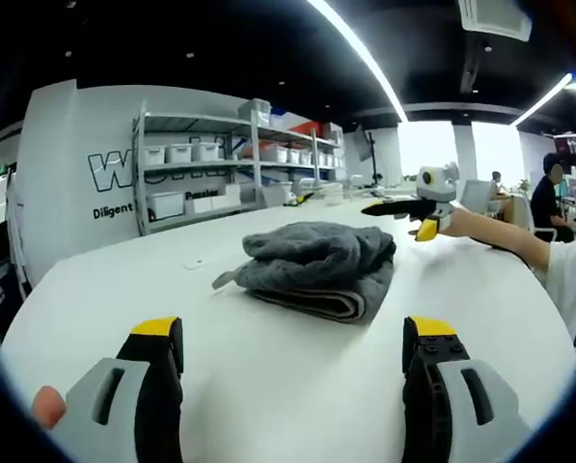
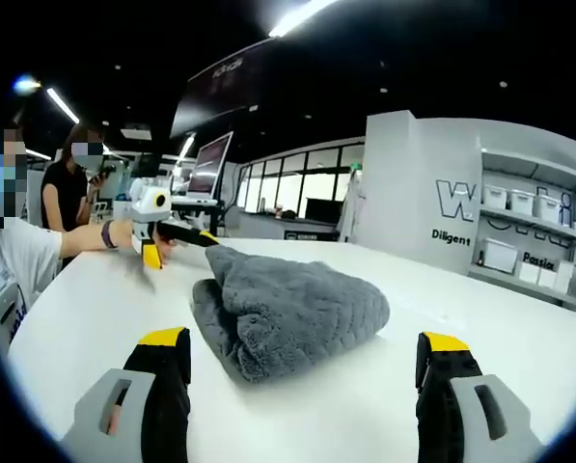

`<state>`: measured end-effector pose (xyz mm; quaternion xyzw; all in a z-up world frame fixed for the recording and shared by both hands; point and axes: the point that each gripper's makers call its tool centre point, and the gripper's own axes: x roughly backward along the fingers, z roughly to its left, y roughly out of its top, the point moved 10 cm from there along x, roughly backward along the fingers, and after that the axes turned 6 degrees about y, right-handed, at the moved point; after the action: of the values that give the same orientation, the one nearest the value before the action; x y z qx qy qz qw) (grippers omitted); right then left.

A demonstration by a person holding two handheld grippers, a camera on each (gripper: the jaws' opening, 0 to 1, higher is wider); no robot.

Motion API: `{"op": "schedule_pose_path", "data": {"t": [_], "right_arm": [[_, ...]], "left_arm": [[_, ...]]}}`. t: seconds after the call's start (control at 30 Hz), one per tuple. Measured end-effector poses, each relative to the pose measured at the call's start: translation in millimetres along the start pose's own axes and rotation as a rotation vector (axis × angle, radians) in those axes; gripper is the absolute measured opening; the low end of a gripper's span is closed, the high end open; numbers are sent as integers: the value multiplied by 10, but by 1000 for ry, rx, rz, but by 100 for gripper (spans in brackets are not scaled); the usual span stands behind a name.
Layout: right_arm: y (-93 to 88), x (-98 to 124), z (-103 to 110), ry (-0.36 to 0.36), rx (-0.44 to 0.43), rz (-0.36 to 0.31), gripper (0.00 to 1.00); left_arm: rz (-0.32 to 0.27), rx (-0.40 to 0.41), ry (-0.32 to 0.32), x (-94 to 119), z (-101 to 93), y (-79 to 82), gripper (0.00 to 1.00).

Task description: Open the folded towel by lifting each exposed corner and separating the folded layers until the towel lies flat within the target outline without major curled edges

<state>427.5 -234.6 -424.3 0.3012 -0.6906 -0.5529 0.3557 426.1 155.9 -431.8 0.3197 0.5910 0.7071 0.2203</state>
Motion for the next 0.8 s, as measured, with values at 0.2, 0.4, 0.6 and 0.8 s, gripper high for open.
{"op": "schedule_pose_path", "data": {"t": [0.2,0.4,0.6,0.8], "right_arm": [[49,-47,38,-15,10,0,99],[193,-215,175,-30,24,0,99],[299,-530,369,-11,49,59,99],[489,-967,669,24,107,79,96]], "left_arm": [[16,-16,18,2,-6,16,93],[52,-45,18,-15,-63,2,93],[75,-73,20,-13,-109,6,92],[100,-79,23,-27,-117,-23,92]]}}
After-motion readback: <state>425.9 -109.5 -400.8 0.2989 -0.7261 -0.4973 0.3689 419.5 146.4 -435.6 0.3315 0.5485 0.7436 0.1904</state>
